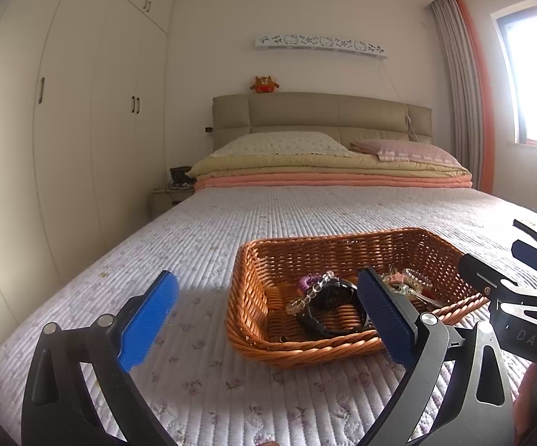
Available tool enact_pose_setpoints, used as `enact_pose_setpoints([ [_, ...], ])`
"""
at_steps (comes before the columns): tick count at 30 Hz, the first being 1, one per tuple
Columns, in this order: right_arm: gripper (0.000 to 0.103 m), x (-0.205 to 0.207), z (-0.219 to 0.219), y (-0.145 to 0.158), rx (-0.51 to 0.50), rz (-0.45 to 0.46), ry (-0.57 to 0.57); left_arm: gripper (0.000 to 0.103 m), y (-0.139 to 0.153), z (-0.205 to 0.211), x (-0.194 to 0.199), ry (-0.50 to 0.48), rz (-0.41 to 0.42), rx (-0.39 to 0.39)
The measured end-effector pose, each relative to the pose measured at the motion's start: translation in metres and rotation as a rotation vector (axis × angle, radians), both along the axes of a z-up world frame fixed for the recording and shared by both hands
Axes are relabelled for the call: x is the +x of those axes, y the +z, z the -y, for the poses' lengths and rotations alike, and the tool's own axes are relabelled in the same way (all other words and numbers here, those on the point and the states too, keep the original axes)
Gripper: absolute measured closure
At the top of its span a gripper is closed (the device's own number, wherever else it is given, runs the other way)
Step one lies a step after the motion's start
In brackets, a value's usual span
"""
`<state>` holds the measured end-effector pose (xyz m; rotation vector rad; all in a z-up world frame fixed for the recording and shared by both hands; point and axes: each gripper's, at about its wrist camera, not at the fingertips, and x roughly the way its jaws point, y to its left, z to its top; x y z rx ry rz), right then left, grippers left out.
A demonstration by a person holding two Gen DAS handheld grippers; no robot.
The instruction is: Organize jewelry
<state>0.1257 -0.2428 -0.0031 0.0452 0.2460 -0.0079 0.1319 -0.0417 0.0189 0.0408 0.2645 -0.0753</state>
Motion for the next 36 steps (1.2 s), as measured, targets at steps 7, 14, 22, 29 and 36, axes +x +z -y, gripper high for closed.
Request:
enact_pose_setpoints([
  [7, 0.008, 0.0019, 0.0001, -0.0011, 0.000, -0.007, 0.001, 0.008, -0.0001, -0.0004, 0.0025, 0.001, -0.008, -0.003],
  [14, 0.008, 0.0042, 0.0022, -0.0020, 0.017, -0.020, 0.001, 0.008, -0.0005, -0.0003, 0.0031, 0.000, -0.012, -0.006],
  [22, 0.008, 0.0060, 0.0043, -0.0029, 0.026, -0.027, 0.002, 0.008, -0.0022, 0.0015, 0.0035, 0.001, -0.016, 0.001],
  [29, 0.008, 0.0072, 0.0041, -0.0035, 0.025, -0.030, 0.002, 0.008, -0.0015, 0.0031, 0.0033, -0.003, -0.015, 0.007],
  [36, 0.008, 0.0073, 0.0041, -0.0047, 0.028, -0.034, 0.005, 0.008, -0.0013, 0.0039, 0.0042, -0.003, -0.016, 0.006],
])
